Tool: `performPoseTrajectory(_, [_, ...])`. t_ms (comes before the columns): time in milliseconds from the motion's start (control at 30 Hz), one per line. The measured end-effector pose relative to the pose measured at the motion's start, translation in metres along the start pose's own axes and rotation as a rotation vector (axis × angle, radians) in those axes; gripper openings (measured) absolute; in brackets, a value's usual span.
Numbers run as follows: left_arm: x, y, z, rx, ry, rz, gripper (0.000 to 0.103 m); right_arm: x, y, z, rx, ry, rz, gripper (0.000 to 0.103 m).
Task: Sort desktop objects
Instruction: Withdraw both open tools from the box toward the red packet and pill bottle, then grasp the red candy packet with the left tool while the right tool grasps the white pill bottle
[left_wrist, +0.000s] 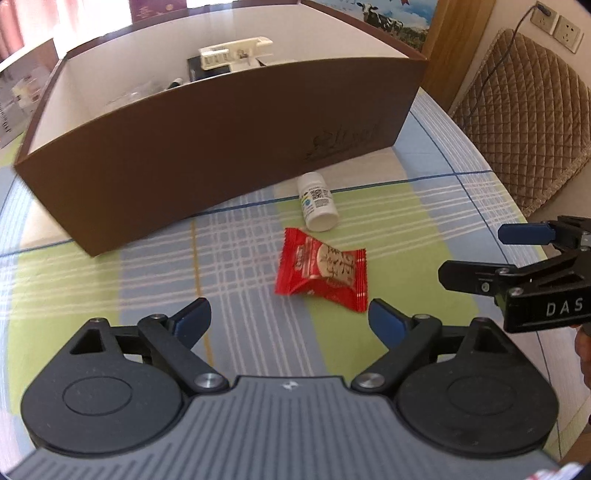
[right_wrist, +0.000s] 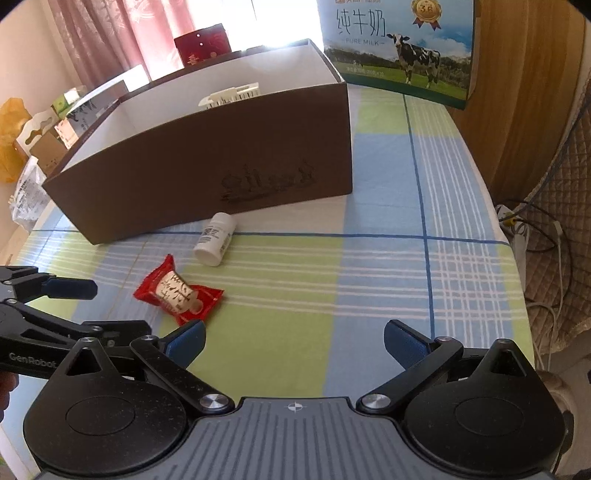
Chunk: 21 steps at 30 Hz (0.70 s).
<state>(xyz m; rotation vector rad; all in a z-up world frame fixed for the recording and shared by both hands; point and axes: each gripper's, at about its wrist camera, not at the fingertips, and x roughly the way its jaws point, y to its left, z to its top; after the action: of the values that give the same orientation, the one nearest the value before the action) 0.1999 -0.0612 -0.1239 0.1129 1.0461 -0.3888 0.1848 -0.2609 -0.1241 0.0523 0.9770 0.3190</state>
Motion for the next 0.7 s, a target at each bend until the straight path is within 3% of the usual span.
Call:
performPoseTrajectory(200, [0.021, -0.011, 0.014, 0.063, -0.009, 0.020, 0.089, 0.010, -0.010, 0.009, 0.030, 0.005, -0.019, 0.101])
performPoseTrajectory(267, [0.028, -0.011, 0.019, 0.073, -0.014, 0.029, 0.081, 0.013, -0.012, 0.012, 0.035, 0.007, -0.019, 0.101])
performPoseTrajectory(333, [0.035, -0.010, 0.022, 0.077, -0.010, 0.027, 0.079, 0.016, -0.013, 0.014, 0.039, 0.008, -0.019, 0.101])
performPoseTrajectory(400, [0.040, -0.007, 0.023, 0.077, -0.008, 0.024, 0.073, 0.019, -0.012, 0.016, 0.042, 0.012, -0.015, 0.101])
performPoseTrajectory(467, [0.043, -0.002, 0.023, 0.075, 0.001, 0.021, 0.055, 0.022, -0.010, 0.019, 0.039, 0.013, -0.009, 0.101])
performPoseTrajectory(500, [0.044, 0.001, 0.022, 0.069, 0.004, 0.017, 0.051, 0.024, -0.009, 0.020, 0.035, 0.014, -0.004, 0.101])
performPoseTrajectory(700, [0.034, 0.035, 0.012, -0.012, -0.005, 0.048, 0.038, 0.034, 0.007, 0.031, -0.007, 0.008, 0.035, 0.101])
